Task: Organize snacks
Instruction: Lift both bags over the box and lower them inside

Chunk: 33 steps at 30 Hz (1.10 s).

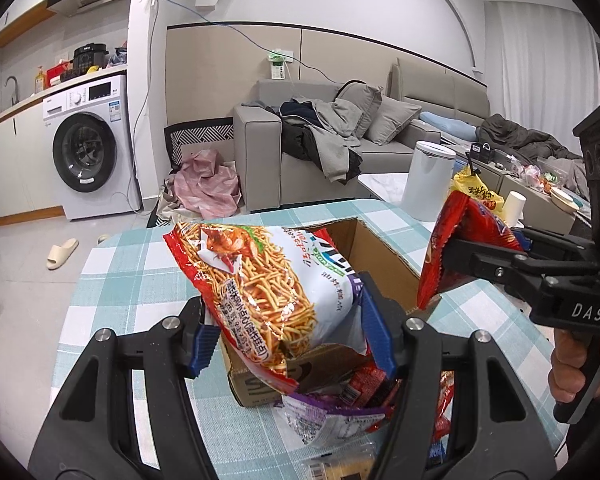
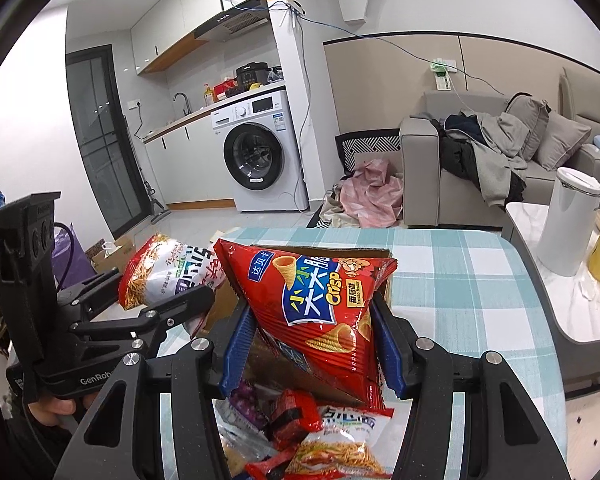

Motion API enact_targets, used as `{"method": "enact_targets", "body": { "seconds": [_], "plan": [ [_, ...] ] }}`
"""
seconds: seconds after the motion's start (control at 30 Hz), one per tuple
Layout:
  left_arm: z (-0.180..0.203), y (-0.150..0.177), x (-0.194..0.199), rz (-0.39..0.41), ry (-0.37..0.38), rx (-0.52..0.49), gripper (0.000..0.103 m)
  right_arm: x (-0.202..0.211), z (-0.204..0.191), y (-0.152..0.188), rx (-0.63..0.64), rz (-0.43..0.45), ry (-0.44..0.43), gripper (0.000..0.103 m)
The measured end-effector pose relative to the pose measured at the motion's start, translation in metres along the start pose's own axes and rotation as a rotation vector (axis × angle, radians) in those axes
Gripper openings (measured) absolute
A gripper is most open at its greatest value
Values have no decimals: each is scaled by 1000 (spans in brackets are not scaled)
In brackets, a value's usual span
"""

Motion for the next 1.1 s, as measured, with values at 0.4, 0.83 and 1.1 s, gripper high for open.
{"method": "enact_targets", "body": {
  "seconds": [0.4,0.83,1.1],
  "plan": [
    [7,-8,-47,-27,-17,-4,59,-33,16,-6,-31,-51,15,56],
    [22,10,-96,-64,-45,-33,59,-71,38,6,-58,-119,24,56],
    [26,25,-118,-92,-39,-48,60,-89,51,14,-61,-161,30,56]
  ]
}}
Point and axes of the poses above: each gripper's, at about its wrist camera, not at the fingertips, and x roughly against the way its jaws point, z to its right, y to its underside, the point moved 6 cm from there along -x, roughly the way its jaws point, and after that the axes turned 15 degrees about -y, right-handed, at the moved point
